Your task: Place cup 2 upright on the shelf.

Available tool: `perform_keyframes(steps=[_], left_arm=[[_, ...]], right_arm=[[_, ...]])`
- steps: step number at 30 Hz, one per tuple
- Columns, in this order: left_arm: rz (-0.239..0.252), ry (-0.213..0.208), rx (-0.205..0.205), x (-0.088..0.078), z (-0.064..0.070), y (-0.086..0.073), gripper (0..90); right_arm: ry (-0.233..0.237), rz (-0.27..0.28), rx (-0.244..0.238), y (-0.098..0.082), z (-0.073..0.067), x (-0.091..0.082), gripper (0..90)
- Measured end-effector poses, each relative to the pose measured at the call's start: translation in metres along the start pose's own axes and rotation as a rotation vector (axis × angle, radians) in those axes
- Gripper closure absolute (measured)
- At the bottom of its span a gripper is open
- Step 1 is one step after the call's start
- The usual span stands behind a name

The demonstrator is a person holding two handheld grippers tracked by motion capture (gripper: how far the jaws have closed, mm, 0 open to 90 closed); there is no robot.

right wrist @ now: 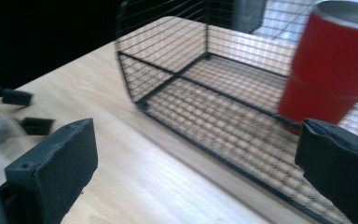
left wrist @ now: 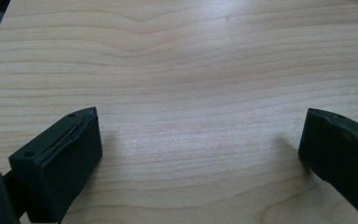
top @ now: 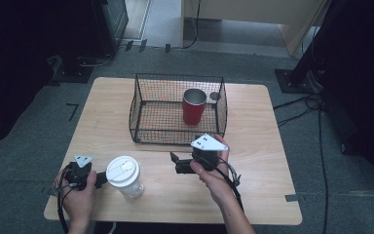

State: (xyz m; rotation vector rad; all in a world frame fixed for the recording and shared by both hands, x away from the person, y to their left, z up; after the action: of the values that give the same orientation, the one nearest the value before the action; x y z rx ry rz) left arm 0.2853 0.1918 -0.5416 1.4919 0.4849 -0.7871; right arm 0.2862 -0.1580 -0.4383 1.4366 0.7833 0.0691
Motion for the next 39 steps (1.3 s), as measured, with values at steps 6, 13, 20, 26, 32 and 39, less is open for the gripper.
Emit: perform_keyframes(steps=[6, 13, 20, 26, 32, 39], left_arm=[[-0.001, 0.001, 0.001, 0.000, 0.000, 0.000, 0.1], [0.000, 0.000, 0.001, 0.000, 0.000, 0.000, 0.1], [-0.001, 0.000, 0.001, 0.000, 0.000, 0.000, 0.1], [0.000, 0.000, 0.000, 0.000, 0.000, 0.000, 0.1], [0.000, 0.000, 0.000, 0.000, 0.000, 0.000, 0.1], [0.000, 0.000, 0.001, 0.000, 0.000, 0.000, 0.1]], right_arm=[[0.066, 0.002, -0.019, -0.006, -0.022, 0.002, 0.0], [0.149, -0.006, -0.051, -0.015, -0.051, 0.005, 0.0], [0.225, -0.003, -0.064, -0.021, -0.075, 0.009, 0.0], [0.275, -0.014, -0.082, -0.026, -0.090, 0.013, 0.0], [0.324, -0.024, -0.091, -0.028, -0.102, 0.018, 0.0], [0.363, -0.024, -0.094, -0.028, -0.115, 0.024, 0.0]])
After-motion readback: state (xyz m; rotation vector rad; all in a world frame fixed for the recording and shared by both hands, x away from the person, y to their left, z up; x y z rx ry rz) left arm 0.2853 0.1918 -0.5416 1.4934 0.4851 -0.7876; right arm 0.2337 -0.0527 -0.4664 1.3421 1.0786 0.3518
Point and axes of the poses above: each handheld gripper's, and its own axes: x roughly forward along the jaws, y roughly out of its top, z roughly to its right, the point moved 3 cm from there along x, roughly forward along the jaws, and after that the axes turned 5 degrees about -y, right-handed, at the moved point
